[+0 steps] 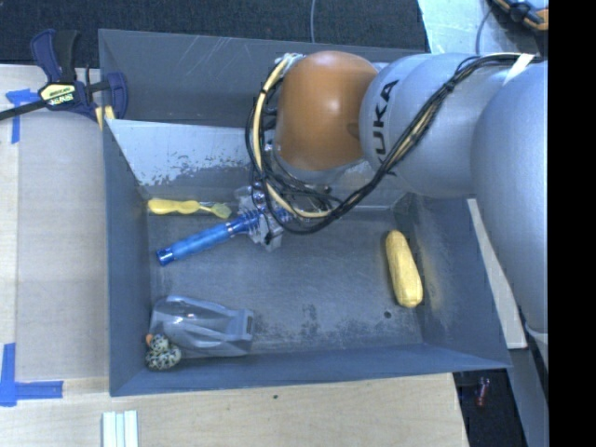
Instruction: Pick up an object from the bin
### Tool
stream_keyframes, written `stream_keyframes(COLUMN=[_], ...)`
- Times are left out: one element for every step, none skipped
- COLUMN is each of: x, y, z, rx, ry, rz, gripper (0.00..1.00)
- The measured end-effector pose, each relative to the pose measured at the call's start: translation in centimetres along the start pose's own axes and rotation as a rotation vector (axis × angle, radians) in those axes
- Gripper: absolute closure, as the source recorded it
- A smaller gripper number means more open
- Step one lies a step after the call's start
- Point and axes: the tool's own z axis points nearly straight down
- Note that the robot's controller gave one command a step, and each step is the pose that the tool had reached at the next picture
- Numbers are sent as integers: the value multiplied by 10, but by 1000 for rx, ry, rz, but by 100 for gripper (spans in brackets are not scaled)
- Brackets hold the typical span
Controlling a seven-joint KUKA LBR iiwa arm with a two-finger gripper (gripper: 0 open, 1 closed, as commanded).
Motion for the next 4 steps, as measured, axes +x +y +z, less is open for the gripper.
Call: stream_keyframes(x=[-5, -14, -13, 2], y=[5, 26, 22, 19], z=[-13, 40, 46, -30], rx=[2, 6, 4, 3], ry=[-5, -11, -12, -8], rz=[13, -157, -152, -181], gripper=[100, 100, 100, 100])
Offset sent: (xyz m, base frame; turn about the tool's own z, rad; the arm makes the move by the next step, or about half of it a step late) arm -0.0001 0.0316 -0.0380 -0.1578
